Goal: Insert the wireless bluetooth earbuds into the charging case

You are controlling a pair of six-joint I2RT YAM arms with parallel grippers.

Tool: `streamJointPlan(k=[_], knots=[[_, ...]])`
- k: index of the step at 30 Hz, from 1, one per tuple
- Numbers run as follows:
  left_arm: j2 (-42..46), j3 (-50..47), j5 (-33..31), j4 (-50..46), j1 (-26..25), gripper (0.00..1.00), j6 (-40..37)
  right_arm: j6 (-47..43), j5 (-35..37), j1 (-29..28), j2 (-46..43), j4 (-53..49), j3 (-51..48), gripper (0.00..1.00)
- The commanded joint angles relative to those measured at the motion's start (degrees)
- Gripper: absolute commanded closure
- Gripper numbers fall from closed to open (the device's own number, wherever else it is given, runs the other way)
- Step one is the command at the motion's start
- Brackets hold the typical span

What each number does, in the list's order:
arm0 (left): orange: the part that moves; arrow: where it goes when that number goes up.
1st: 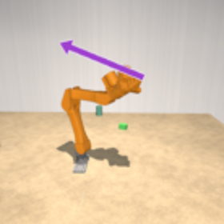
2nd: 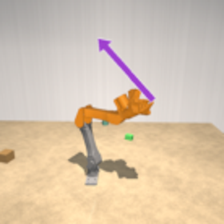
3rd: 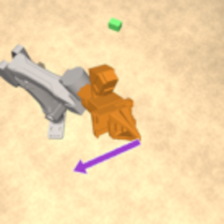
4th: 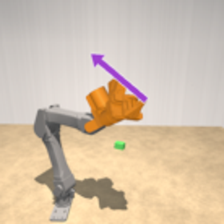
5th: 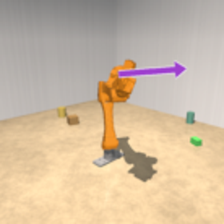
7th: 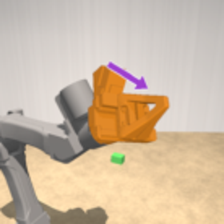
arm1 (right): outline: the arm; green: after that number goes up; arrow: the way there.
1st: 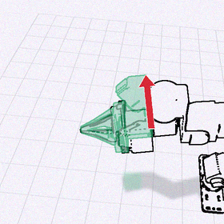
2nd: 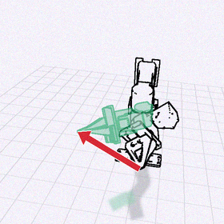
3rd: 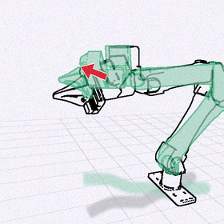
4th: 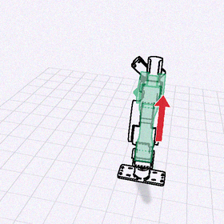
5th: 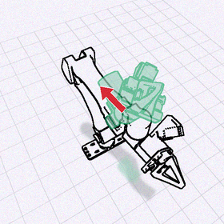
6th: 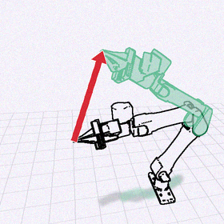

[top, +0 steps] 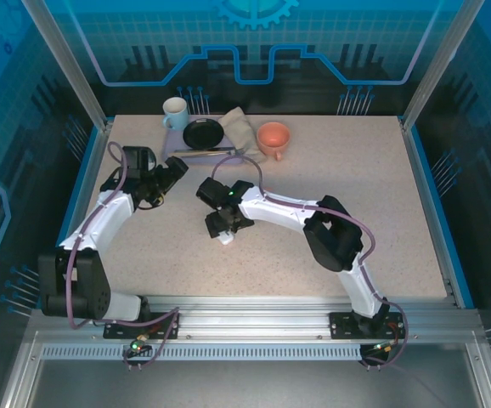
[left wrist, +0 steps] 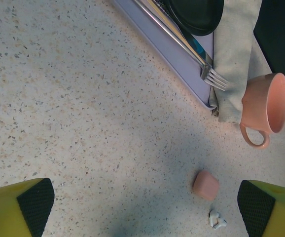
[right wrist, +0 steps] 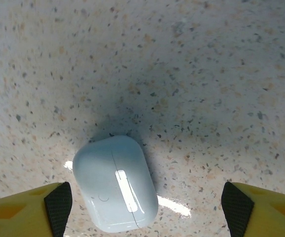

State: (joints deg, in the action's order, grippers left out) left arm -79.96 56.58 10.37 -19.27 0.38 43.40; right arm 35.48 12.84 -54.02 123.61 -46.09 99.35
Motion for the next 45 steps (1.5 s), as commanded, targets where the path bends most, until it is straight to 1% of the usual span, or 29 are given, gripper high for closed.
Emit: streamJointPlan(k=[1, 5, 12, 14, 19, 21, 24, 27, 29, 33, 36, 41, 45], knots=[[1.12, -0.24, 2.23, -1.14, 0.76, 0.01, -1.26, -7.75, -1.39, -0.85, 2.59, -2.22, 2.87, 0.18], [0.78, -0.07, 2.37, -1.24, 0.95, 0.01, -1.21, -7.74, -0.80, -1.77, 5.63, -3.53, 4.95, 0.19], [0.60, 0.12, 2.51, -1.17, 0.95, 0.01, -0.94, -6.42, 1.03, -2.30, 8.30, -4.15, 5.43, 0.26], [0.60, 0.11, 2.47, -1.12, 0.96, 0.01, -0.90, -6.30, 1.09, -2.23, 8.21, -3.93, 4.56, 0.32], [0.73, -0.32, 2.71, -0.64, 1.01, 0.01, -0.77, -4.43, 0.23, -1.84, 5.72, -0.99, -0.34, 0.54], [0.77, -0.41, 2.63, -0.45, 0.94, 0.01, -0.68, -3.08, -0.12, -1.54, 4.12, 0.50, -2.81, 0.59], [0.77, -0.67, 2.77, -0.33, 0.93, 0.01, -0.55, -0.32, 1.55, -1.07, 1.19, 1.18, -5.94, 0.65], [0.77, -0.84, 2.97, 0.14, 0.94, 0.01, -0.33, 2.68, 5.76, -0.92, -2.42, 0.18, -8.55, 0.71], [0.69, -0.94, 3.02, 0.60, 0.95, 0.01, -0.07, 4.73, 9.58, -0.85, -4.53, -2.02, -9.53, 0.73], [0.18, -0.60, 3.31, 1.33, 0.94, 0.01, 0.23, 9.33, 17.95, -0.79, -6.93, -10.03, -9.71, 0.73], [-0.49, 0.09, 3.43, 2.01, 0.91, 0.01, 0.41, 13.91, 24.36, -0.74, -5.74, -18.70, -8.14, 0.73], [-2.02, 1.46, 4.29, 3.72, 0.94, 0.01, 1.27, 23.66, 35.01, -0.82, 0.84, -35.37, -2.41, 0.72], [-3.73, 2.87, 5.17, 4.61, 0.95, 0.01, 1.65, 33.41, 42.04, -1.76, 10.10, -51.24, 6.24, 0.72]])
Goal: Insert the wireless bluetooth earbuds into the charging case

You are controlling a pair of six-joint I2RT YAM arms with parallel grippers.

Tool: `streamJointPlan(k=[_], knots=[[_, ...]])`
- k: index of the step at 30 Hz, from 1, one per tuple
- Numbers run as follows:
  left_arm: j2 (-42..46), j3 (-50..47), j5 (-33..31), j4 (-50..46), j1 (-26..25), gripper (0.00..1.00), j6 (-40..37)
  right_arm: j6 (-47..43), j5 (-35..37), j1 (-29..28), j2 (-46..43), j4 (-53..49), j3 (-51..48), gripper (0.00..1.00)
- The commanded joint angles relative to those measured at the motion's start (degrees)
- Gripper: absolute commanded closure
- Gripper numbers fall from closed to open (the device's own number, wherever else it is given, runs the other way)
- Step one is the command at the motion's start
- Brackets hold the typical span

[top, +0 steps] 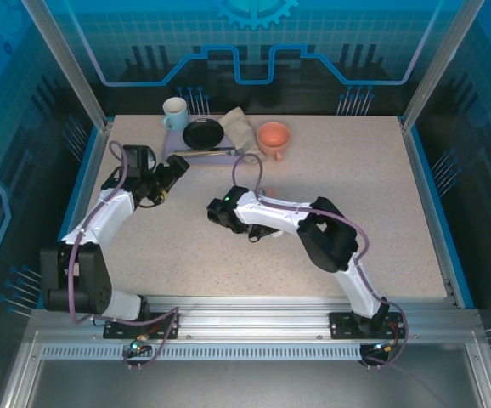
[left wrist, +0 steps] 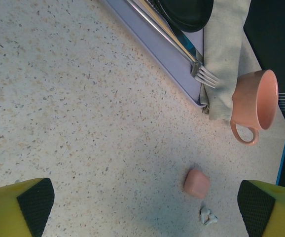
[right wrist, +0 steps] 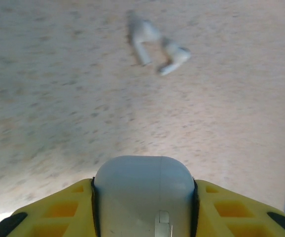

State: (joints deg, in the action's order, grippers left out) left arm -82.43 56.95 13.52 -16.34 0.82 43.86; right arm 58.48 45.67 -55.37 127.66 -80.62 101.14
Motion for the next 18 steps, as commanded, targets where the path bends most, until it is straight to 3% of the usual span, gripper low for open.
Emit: streamJointPlan(k=[1, 9, 13, 18], knots=[[-1.71, 2.88, 2.24, 1.83, 0.50, 0.01, 1.22, 12.83, 10.61, -0.77, 9.71, -21.30, 8.16, 0.72], [-4.00, 6.12, 3.83, 2.44, 0.98, 0.01, 1.19, 6.72, 5.95, -3.37, 21.53, -21.53, 20.93, 0.72], [-4.87, 7.64, 4.84, 2.54, 1.42, 0.01, 1.18, 5.53, 3.81, -6.76, 24.39, -21.51, 26.89, 0.46], [-4.87, 8.59, 5.46, 1.60, 1.98, 0.01, 0.29, 3.81, 2.72, -12.19, 25.79, -21.51, 35.57, 0.32]])
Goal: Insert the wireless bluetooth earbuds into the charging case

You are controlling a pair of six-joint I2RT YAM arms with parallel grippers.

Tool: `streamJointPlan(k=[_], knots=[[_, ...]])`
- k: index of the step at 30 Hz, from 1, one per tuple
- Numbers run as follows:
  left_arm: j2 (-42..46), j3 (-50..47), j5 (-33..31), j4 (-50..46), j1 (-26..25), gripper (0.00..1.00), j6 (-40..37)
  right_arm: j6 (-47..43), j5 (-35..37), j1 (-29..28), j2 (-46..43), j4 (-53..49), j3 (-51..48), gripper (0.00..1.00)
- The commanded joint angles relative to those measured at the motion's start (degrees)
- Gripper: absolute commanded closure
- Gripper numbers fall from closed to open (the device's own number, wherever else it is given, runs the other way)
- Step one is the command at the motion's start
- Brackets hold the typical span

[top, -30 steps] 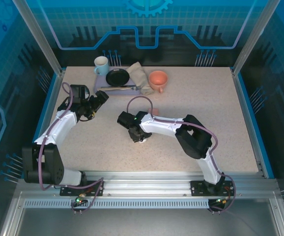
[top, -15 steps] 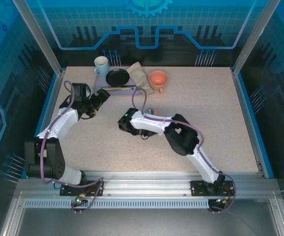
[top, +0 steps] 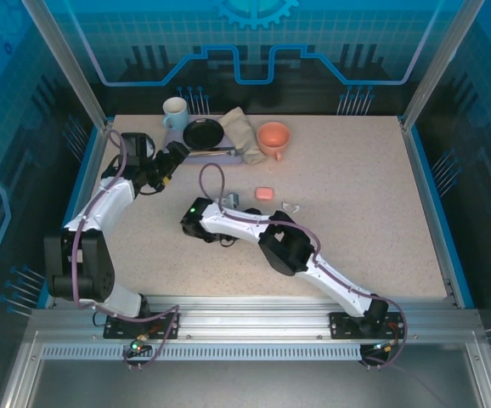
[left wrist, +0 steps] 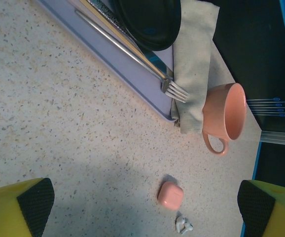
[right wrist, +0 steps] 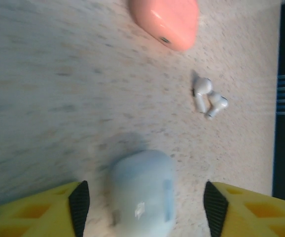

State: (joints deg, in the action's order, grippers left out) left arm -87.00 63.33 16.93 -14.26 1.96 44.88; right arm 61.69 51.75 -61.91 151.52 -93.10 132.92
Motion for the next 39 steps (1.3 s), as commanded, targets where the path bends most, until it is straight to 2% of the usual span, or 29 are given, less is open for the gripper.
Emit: streamJointPlan(k=[1, 4, 8, 15, 19, 25, 39], knots=[[-0.15, 2.39, 1.98, -0.78, 0.93, 0.01, -1.06, 0.47, -3.49, -6.33, 1.84, -9.02, 5.13, 0.31], [0.43, 2.74, 2.05, -1.77, 1.12, 0.01, -1.44, 1.38, -3.84, -6.44, -0.33, -8.95, 6.44, 0.28], [1.52, 3.14, 2.08, -3.70, 1.08, 0.01, -2.83, 2.90, -4.98, -4.26, -7.02, -6.49, 0.09, 0.24], [3.85, 1.43, 3.98, -5.61, 1.04, 0.01, -4.72, -1.97, -17.23, 2.79, -26.78, 17.65, -28.18, 0.22], [5.90, -0.56, 3.91, -6.36, 1.03, 0.01, -5.24, -3.12, -23.05, 6.52, -32.71, 26.61, -36.61, 0.22], [7.66, -2.24, 3.77, -6.94, 0.46, 0.01, -5.07, -4.74, -28.74, 9.15, -33.63, 33.25, -39.23, 0.23], [9.26, -2.73, 2.33, -8.94, -2.34, 0.01, -5.72, -4.73, -30.89, 12.62, -29.98, 37.72, -42.76, 0.28]])
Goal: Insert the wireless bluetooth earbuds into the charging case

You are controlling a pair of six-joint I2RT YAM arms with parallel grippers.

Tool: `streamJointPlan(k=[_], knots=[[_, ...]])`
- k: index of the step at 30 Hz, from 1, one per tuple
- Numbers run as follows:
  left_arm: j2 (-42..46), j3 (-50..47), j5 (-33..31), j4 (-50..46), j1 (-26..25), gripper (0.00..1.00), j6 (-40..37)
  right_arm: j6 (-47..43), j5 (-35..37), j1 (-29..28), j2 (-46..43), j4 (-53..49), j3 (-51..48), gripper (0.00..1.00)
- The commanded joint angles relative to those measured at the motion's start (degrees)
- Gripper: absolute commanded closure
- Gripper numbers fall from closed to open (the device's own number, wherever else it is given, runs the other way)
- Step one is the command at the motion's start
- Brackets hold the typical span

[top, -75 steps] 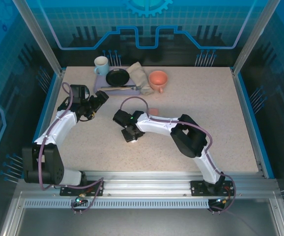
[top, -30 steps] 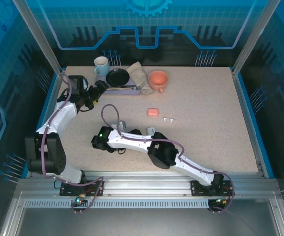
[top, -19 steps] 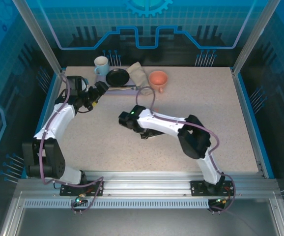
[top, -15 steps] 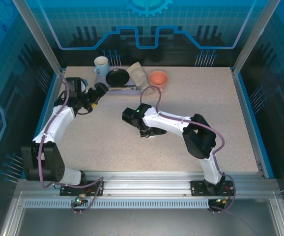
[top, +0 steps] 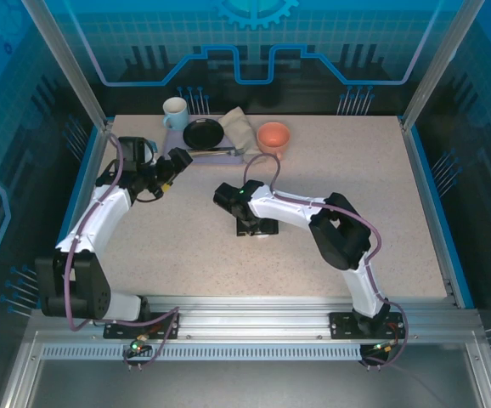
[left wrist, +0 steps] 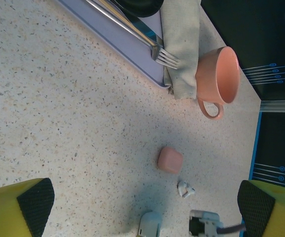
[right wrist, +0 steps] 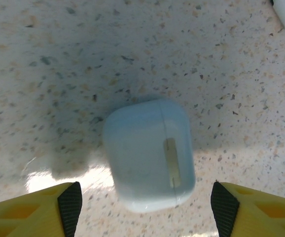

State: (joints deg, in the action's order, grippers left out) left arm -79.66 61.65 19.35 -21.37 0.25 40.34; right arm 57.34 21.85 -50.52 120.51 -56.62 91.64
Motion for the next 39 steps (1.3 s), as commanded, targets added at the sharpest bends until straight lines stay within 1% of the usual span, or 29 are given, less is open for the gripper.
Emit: streamJointPlan(k=[1, 7, 10, 16, 20, 28, 33, 36, 39], knots=[[2.04, -1.21, -0.19, -1.95, -0.84, 0.01, -1.21, -0.45, -1.30, 1.62, 1.04, 1.72, -2.15, 0.29], [2.83, -1.86, -0.70, -2.29, -1.95, 0.01, -1.07, -2.05, -3.12, 3.33, 1.47, 5.58, -4.81, 0.33], [3.36, -2.55, -0.73, -2.30, -2.62, 0.01, -0.90, -3.88, -6.00, 4.15, 1.20, 9.41, -6.63, 0.37], [5.66, -6.24, 0.13, -0.87, -3.39, 0.01, 0.15, -4.07, -10.76, 5.78, -1.89, 16.90, -12.80, 0.55], [7.82, -10.13, 0.75, 0.60, -3.83, 0.01, 1.57, -3.10, -12.17, 6.59, -5.65, 20.24, -16.28, 0.62], [12.17, -20.69, 0.42, 9.24, -6.70, 0.01, 7.89, 0.28, -16.03, 7.20, -13.49, 25.46, -19.04, 0.63], [10.40, -22.24, 1.25, 11.97, -8.08, 0.01, 10.33, -2.61, -19.94, 7.83, -16.10, 30.67, -19.40, 0.64], [9.28, -22.32, 1.56, 13.36, -8.43, 0.01, 14.11, -5.69, -23.06, 8.20, -17.99, 36.85, -21.80, 0.64], [9.08, -22.75, 2.18, 16.55, -8.43, 0.01, 21.99, -9.01, -28.83, 8.85, -21.08, 47.89, -26.78, 0.63]])
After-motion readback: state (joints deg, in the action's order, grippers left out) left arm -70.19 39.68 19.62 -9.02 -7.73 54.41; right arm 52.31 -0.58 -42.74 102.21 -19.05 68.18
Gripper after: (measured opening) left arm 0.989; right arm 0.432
